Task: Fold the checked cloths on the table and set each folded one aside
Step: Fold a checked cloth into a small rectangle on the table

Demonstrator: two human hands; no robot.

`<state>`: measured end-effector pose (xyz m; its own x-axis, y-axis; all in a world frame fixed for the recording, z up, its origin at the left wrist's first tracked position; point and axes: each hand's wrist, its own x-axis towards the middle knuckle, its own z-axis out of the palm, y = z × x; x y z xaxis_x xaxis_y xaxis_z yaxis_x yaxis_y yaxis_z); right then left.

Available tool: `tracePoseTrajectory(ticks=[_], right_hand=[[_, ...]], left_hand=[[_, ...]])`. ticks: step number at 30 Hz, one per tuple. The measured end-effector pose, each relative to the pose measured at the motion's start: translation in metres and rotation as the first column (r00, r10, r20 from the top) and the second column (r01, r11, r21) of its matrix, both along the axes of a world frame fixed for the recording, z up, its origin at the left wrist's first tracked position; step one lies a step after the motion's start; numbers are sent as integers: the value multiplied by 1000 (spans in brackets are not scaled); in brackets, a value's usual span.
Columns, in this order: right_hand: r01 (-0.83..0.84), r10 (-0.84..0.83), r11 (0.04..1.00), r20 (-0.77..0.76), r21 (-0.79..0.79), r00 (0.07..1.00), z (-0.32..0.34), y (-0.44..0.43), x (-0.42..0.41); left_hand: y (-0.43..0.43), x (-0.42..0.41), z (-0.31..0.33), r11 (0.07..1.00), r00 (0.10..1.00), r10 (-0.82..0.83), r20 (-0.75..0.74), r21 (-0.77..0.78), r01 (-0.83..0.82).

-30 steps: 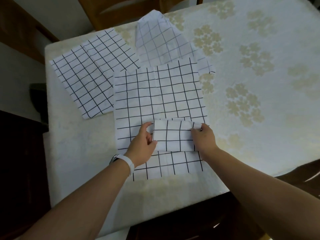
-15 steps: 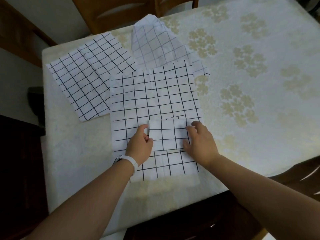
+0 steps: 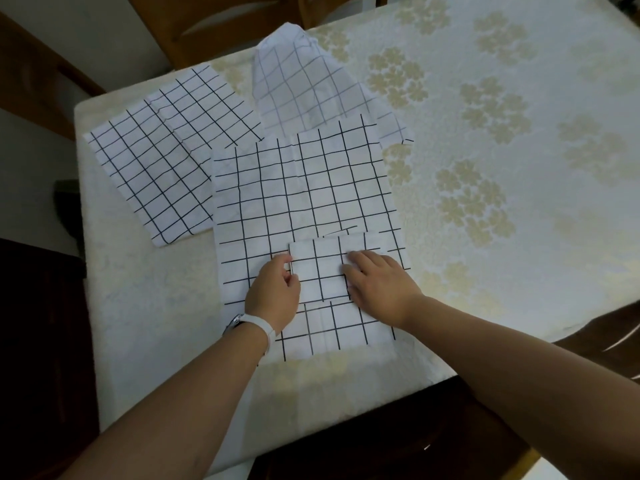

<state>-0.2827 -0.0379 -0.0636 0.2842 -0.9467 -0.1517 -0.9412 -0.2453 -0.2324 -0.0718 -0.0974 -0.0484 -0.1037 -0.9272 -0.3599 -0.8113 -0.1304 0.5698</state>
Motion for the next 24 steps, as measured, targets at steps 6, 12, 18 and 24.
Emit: tracePoseTrajectory(ticks=[6,12,18,24], right_hand=[[0,0,1000,-46,15,999,5,-10,4],[-12,13,999,-18,47,1000,2,-17,-6],[8,-9,995,13,95,1000,-4,-19,-10],[23,-23,996,-7,85,1000,-4,-19,-6]], left_hand=[[2,-12,-3,706,785,-499,367,-352,614],[-7,-8,-14,675,610,-651,452,-23,737],[-11,2,-24,640,515,-687,513,92,763],[-14,0,-21,629,487,-697,526,124,767]])
